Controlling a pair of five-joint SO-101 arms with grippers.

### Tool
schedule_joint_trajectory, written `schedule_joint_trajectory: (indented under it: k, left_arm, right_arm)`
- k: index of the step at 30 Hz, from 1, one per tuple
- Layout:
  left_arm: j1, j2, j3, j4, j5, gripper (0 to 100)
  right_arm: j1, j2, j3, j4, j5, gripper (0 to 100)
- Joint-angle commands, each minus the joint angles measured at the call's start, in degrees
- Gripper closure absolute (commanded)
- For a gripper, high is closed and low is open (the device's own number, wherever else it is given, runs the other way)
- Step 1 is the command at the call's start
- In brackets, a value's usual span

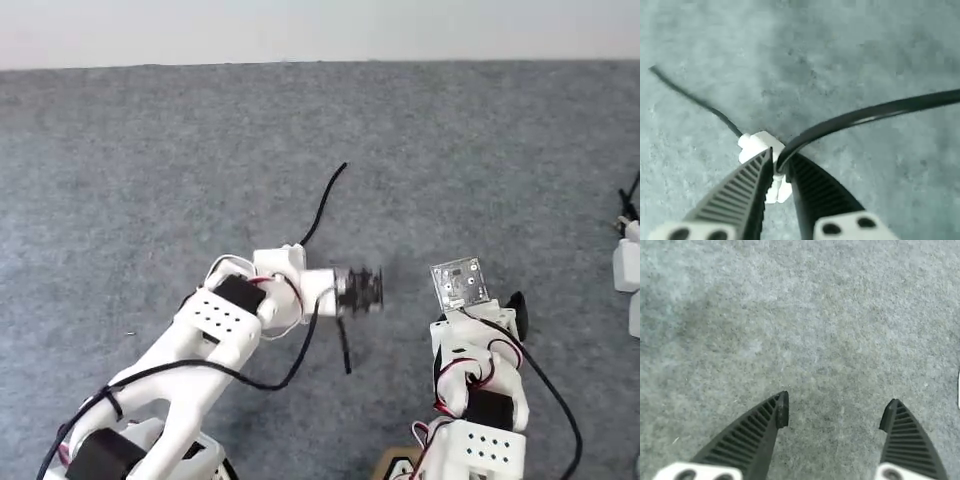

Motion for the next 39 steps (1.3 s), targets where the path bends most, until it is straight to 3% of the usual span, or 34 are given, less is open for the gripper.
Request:
schedule_joint_trajectory:
  k: [1,4,11,13,22,25,30,36,39]
  left_arm:
    - [-0.18,-0.88,-7.69,-1.32,16.09,99]
    - [-0.35,-0.88,-11.47,3.25,22.86,96]
    - [-0.62,-0.88,-12.00,10.64,22.95,67]
    - [-0.62,-0.97,-11.91,12.22,22.95,64]
    - [-2.29,-1.05,-12.18,17.14,26.20,65]
    - [-6.51,-3.34,-12.26,17.41,27.25,69]
    - [-14.33,-14.33,-9.71,18.90,35.69,75]
    - [-14.42,-28.40,4.00,17.14,35.16,75]
    - [-15.56,-34.73,11.03,14.68,30.33,75]
  right_arm:
    - [-0.57,-0.66,-0.70,-1.19,0.62,68.5]
    - [-0.57,-0.66,-0.70,-1.19,0.62,68.5]
    - [-0.57,-0.66,-0.70,-1.19,0.62,68.5]
    - [-0.57,-0.66,-0.70,-1.19,0.62,68.5]
    - [-0.57,-0.66,-0.70,-1.19,0.62,68.5]
    - [-0.57,-0.66,-0.70,-1.19,0.62,68.5]
    - [-0.57,-0.66,-0.70,-1.19,0.62,68.5]
    - [-0.57,-0.66,-0.70,-1.19,0.62,68.5]
    - [-0.66,-0.66,-0.62,-1.19,0.62,68.5]
